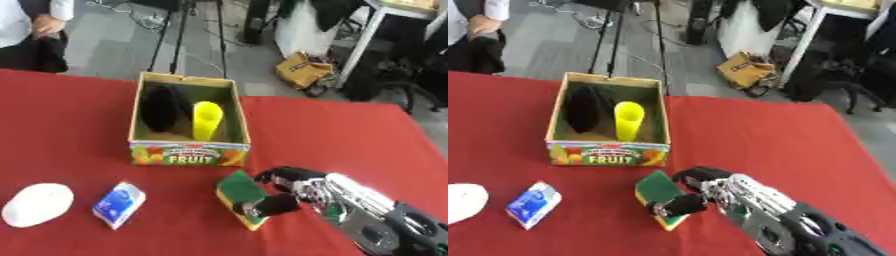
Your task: Pick up objects on the table and place them in the box.
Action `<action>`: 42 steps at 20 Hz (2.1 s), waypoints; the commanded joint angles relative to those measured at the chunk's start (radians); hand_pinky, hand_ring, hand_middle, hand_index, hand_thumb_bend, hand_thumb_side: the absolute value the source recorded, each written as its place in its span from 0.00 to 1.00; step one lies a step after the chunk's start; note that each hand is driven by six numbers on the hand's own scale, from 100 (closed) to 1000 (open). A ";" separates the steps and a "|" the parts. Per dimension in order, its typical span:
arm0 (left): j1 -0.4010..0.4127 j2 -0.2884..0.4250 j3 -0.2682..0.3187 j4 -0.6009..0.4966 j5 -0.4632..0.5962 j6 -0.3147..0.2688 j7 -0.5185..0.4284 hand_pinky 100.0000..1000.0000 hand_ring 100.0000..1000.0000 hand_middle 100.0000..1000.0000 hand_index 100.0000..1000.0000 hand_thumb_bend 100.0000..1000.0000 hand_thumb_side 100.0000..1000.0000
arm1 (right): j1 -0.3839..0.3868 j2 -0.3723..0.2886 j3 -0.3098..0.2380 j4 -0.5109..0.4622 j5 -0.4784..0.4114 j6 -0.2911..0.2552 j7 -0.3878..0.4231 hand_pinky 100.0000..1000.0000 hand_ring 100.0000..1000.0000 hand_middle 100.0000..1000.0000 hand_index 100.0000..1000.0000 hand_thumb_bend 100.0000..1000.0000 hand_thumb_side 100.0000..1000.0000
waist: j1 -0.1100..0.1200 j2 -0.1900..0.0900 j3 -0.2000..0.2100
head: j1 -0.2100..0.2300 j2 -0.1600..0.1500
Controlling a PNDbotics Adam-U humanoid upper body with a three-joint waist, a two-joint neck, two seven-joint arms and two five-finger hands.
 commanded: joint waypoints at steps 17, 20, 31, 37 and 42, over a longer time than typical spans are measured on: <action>-0.012 0.012 0.008 -0.014 0.013 0.006 -0.019 1.00 1.00 0.91 0.90 0.00 1.00 | 0.001 0.083 -0.036 0.146 0.107 0.168 0.107 0.95 1.00 0.92 1.00 0.53 0.86 | -0.006 -0.019 -0.005 | -0.015 0.006; -0.012 0.013 0.010 -0.014 0.017 0.006 -0.020 1.00 1.00 0.91 0.90 0.00 1.00 | -0.005 0.078 -0.039 0.137 0.126 0.160 0.108 0.93 1.00 0.80 1.00 0.42 0.79 | -0.006 -0.020 -0.006 | -0.014 0.004; -0.012 0.014 0.010 -0.014 0.021 0.009 -0.037 1.00 1.00 0.91 0.90 0.00 1.00 | -0.029 0.053 -0.040 0.087 0.199 0.210 0.006 0.86 0.89 0.53 0.79 0.00 0.64 | -0.006 -0.022 -0.008 | -0.018 0.002; -0.013 0.016 0.010 -0.014 0.023 0.011 -0.050 1.00 1.00 0.91 0.90 0.00 1.00 | -0.036 0.040 -0.036 0.082 0.216 0.215 -0.018 0.82 0.84 0.45 0.73 0.00 0.56 | -0.003 -0.024 -0.009 | -0.017 0.001; -0.016 0.018 0.011 -0.014 0.025 0.012 -0.055 1.00 1.00 0.91 0.90 0.00 1.00 | -0.040 0.022 -0.031 0.067 0.217 0.214 -0.024 0.82 0.82 0.40 0.68 0.00 0.47 | -0.002 -0.025 -0.011 | -0.018 0.002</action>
